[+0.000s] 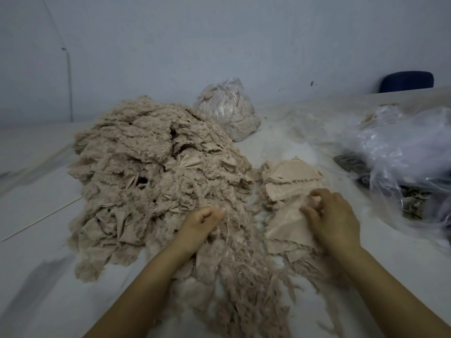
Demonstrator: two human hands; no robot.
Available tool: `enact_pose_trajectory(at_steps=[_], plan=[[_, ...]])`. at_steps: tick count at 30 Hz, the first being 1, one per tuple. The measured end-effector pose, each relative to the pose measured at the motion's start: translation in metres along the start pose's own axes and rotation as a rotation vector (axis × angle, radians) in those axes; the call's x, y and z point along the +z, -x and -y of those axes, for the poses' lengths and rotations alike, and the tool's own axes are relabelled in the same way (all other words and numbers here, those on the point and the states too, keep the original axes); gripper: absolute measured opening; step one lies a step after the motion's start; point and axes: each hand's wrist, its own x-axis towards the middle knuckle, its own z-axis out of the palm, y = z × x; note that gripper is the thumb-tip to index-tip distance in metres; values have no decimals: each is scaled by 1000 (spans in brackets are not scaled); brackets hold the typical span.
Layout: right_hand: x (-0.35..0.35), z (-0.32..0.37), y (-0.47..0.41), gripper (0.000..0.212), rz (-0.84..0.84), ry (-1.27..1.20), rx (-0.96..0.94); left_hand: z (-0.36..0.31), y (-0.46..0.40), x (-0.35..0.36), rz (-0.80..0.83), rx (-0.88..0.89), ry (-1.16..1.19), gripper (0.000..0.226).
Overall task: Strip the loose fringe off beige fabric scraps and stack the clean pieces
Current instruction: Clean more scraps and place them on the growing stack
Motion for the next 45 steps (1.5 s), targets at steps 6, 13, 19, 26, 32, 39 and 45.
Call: enact_pose_trajectory(at_steps=[6,13,19,26,32,39,45], plan=[[22,1,43,48,150,246,-520,7,5,2,236,-15,-219,15],[23,-32,21,83,380,347,-485,11,6,7,268,11,-280,20],[26,-47,-23,119,422,329,-423,16,-3,10,303,-20,-310,16],[21,-25,-4,62,97,43,-482,-3,0,-29,594,4,-545,45],[43,-6,40,47,556,-134,-590,6,9,-39,671,44,-928,29],[50,34,70,29,697,-594,-218,6,22,-17,329,9,-457,24],[44,20,65,23,477,-651,-22,-2,12,9,140,22,-56,12]])
